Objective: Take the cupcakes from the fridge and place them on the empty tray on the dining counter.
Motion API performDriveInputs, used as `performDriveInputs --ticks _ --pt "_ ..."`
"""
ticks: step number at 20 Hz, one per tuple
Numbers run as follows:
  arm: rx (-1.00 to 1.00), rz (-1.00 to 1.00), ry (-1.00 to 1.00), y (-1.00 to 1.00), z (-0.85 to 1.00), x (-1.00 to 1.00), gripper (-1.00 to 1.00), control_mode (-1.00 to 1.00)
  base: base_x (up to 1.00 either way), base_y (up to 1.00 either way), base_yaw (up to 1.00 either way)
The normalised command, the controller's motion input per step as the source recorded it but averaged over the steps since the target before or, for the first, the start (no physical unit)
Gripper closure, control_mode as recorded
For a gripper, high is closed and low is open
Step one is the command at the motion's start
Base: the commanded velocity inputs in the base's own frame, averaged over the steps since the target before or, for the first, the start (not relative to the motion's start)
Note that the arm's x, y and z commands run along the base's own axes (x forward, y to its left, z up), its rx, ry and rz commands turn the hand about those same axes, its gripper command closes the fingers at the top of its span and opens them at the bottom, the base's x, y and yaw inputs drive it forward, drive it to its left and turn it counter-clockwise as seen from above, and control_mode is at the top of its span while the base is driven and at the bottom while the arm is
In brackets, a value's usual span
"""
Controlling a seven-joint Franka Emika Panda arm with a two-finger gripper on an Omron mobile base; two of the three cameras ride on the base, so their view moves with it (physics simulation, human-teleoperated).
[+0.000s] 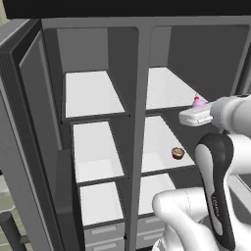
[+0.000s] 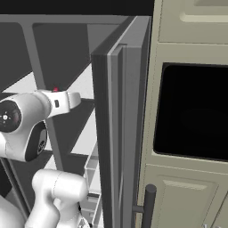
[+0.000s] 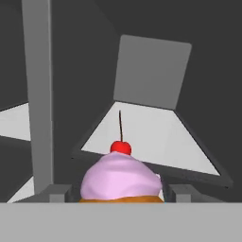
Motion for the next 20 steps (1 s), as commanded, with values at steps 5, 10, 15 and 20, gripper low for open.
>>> performDriveInputs --ticks 5,10,15,20 --pt "0.0 0.0 0.0 0.0 0.0 0.0 1.0 1.0 -0.67 -0.07 0.0" --pt "0.0 0.0 0.0 0.0 0.0 0.0 1.0 1.0 -0.88 0.0 0.0" --pt "0.0 0.0 0.0 0.0 0.0 0.0 1.0 1.0 -0.74 0.0 0.0" --pt "0.0 0.0 0.0 0.0 0.0 0.0 1.0 1.0 -0.63 0.0 0.0"
